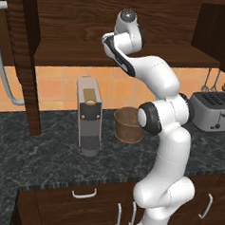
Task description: Open the cabinet, pick up the bread from the cabinet and place it in the basket. Then move the basket to the dining counter.
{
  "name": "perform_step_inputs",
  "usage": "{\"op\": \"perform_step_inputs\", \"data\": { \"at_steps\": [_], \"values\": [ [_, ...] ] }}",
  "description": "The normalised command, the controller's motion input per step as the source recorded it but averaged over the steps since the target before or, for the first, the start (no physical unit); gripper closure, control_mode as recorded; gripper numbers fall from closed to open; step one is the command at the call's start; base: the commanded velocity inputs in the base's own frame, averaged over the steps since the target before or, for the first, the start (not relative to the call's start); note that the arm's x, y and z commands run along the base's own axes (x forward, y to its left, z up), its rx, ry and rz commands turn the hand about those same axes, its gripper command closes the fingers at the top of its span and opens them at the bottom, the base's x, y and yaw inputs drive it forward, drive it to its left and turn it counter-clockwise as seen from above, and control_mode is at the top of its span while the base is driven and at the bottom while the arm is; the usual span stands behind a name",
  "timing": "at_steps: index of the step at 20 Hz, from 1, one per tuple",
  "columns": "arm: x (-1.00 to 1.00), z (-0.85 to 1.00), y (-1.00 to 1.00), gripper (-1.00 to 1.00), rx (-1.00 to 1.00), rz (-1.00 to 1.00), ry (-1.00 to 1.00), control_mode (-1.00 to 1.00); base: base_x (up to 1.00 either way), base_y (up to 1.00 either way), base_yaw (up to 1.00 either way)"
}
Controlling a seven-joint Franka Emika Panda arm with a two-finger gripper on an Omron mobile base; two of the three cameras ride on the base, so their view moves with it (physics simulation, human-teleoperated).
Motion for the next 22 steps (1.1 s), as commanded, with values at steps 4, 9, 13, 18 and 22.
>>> {"op": "perform_step_inputs", "data": {
  "at_steps": [4, 9, 13, 18, 22],
  "values": [
    [-0.24, -0.3, 0.07, 1.0, -0.09, 0.0, -0.25, -1.0, 0.0, 0.0, 0.0],
    [-0.56, -0.02, 0.03, 1.0, -0.05, -0.05, -0.18, -1.0, 0.0, 0.0, 0.0],
    [-1.0, 0.47, -0.01, 1.0, 0.09, -0.13, -0.02, -1.0, 0.0, 0.0, 0.0],
    [-1.0, 0.64, -0.12, 1.0, 0.22, -0.13, 0.01, -1.0, 0.0, 0.0, 0.0],
    [-1.0, 0.21, -0.09, 1.0, 0.11, -0.07, 0.25, -1.0, 0.0, 0.0, 0.0]
  ]
}}
